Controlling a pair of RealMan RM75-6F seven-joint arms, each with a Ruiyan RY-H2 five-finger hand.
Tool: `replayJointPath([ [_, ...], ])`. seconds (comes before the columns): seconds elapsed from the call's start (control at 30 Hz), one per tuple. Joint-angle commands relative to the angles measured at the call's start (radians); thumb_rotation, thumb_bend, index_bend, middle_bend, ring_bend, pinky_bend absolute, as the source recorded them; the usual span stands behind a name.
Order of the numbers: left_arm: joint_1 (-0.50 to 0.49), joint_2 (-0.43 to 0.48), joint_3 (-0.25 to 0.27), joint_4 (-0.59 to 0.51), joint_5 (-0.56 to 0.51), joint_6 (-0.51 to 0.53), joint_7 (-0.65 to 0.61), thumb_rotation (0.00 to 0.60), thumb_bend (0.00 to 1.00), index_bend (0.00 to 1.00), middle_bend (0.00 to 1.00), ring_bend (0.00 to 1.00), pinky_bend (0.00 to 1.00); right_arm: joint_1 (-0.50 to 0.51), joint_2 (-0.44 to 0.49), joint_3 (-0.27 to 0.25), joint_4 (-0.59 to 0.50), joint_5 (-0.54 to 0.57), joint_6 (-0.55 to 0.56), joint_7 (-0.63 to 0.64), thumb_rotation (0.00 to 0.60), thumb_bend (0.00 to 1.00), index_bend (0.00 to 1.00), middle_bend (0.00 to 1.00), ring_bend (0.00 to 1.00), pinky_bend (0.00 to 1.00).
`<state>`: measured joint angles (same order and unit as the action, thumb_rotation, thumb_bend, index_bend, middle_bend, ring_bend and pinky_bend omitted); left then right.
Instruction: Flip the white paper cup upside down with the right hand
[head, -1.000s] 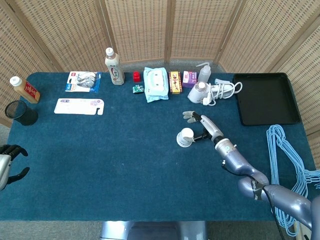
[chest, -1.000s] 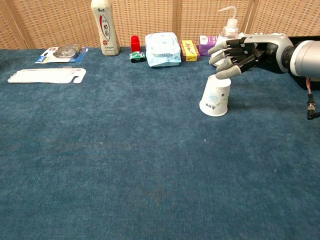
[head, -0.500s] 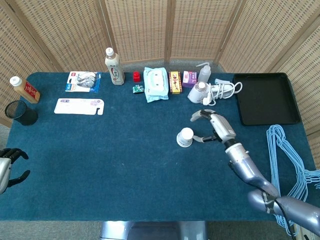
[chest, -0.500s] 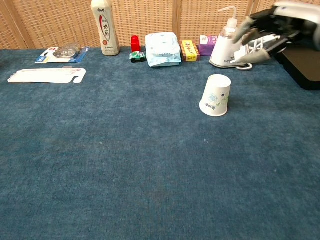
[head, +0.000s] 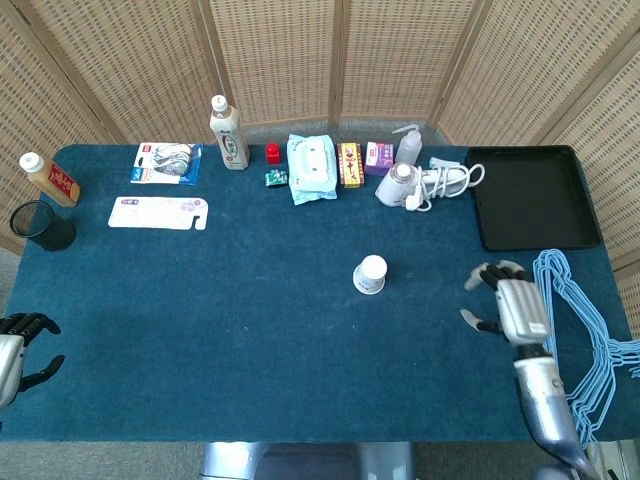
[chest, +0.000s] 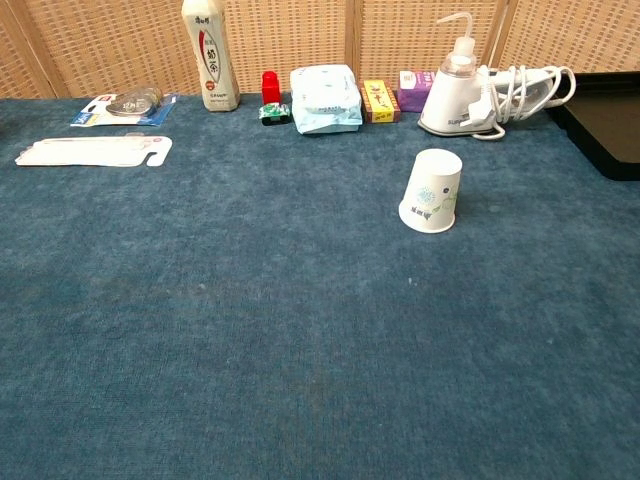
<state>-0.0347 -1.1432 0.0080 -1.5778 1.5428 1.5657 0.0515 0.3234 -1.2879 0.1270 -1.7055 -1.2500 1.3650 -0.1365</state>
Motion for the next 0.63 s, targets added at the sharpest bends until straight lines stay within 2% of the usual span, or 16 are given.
replayJointPath([
  [0.03, 0.021, -0.039, 0.002, 0.038, 0.031, 0.044, -0.044, 0.534, 0.21, 0.45, 0.40, 0.33, 0.32, -0.052, 0.022, -0.040, -0.040, 0.002, 0.048, -0.054, 0.600, 0.24, 0.47, 0.37, 0.33, 0.18],
  [0.27, 0.040, -0.071, 0.005, 0.080, 0.059, 0.086, -0.048, 0.540, 0.22, 0.45, 0.40, 0.33, 0.32, -0.118, 0.029, -0.065, -0.057, -0.018, 0.110, -0.062, 0.600, 0.24, 0.48, 0.37, 0.33, 0.18],
  [0.63, 0.030, -0.066, -0.001, 0.061, 0.044, 0.050, -0.035, 0.540, 0.21, 0.45, 0.40, 0.33, 0.32, -0.155, 0.036, -0.047, -0.077, -0.019, 0.140, -0.087, 0.600, 0.24, 0.48, 0.37, 0.33, 0.18],
])
